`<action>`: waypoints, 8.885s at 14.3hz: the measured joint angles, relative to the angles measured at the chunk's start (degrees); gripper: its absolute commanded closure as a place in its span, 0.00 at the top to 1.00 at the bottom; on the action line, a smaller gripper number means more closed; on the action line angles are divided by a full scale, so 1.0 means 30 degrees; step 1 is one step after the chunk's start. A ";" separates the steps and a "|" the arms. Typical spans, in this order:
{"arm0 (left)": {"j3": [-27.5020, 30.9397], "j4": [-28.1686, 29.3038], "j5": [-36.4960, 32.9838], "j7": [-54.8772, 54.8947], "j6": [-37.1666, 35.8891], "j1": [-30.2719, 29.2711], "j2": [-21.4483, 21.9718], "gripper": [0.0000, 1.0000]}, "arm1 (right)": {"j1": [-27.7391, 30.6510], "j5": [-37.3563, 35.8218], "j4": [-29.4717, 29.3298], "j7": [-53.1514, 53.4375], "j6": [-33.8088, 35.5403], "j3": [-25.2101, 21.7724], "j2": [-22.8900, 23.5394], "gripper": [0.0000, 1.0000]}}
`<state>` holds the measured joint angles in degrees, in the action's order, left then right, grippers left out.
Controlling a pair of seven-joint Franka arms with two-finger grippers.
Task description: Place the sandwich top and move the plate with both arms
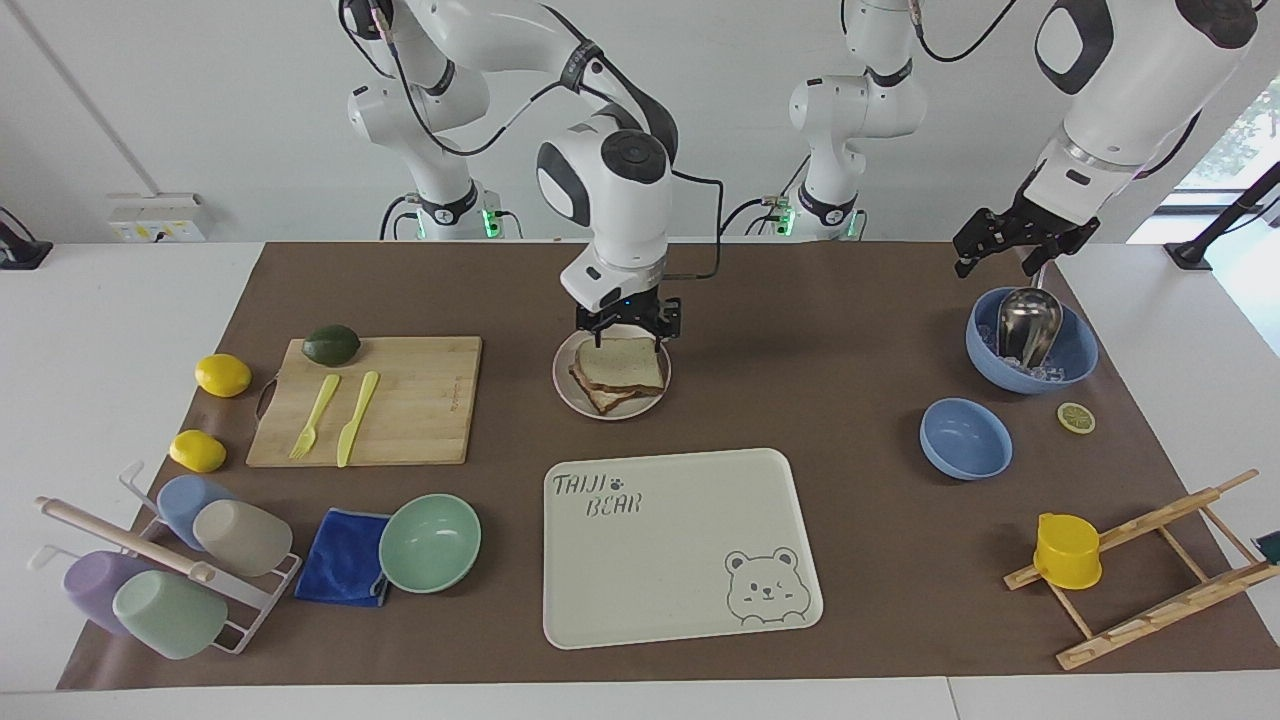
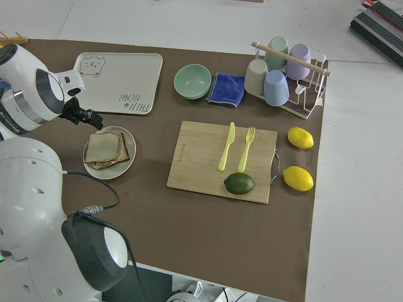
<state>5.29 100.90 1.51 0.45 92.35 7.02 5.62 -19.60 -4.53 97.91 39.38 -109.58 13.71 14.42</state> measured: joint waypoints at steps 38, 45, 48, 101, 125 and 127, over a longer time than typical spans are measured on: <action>-0.0539 0.7733 0.6630 -0.6794 1.5812 1.1320 -0.5547 0.99 | 0.5103 0.1506 -0.2888 -1.2706 0.7784 -0.7429 -0.3839 1.00; -0.0527 0.8108 0.6769 -0.6801 1.5809 1.1540 -0.5592 0.97 | 0.5016 0.1506 -0.2895 -1.3033 0.7735 -0.7752 -0.3831 1.00; -0.0536 0.8112 0.7050 -0.6820 1.5814 1.1834 -0.5601 0.84 | 0.4878 0.1506 -0.2894 -1.3033 0.7735 -0.7694 -0.3821 1.00; -0.0151 -0.5352 0.9590 -0.7056 1.2968 0.6508 -1.4381 0.00 | 0.4628 0.1506 -0.2560 -1.3034 0.7735 -0.7589 -0.3781 1.00; 0.0563 -0.5257 0.5502 -0.6397 0.6845 0.3874 -1.0204 1.00 | 0.4191 0.1507 -0.2496 -1.3033 0.7735 -0.7582 -0.3782 1.00; 0.0570 -0.5252 0.4375 -0.6365 0.5972 0.3415 -0.9227 1.00 | 0.4188 0.1507 -0.2490 -1.3034 0.7735 -0.7585 -0.3782 1.00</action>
<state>7.00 85.14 14.63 -18.64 110.27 17.26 -22.06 -7.04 -0.01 90.44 0.27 -86.37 -9.05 3.08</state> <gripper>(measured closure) 0.000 0.000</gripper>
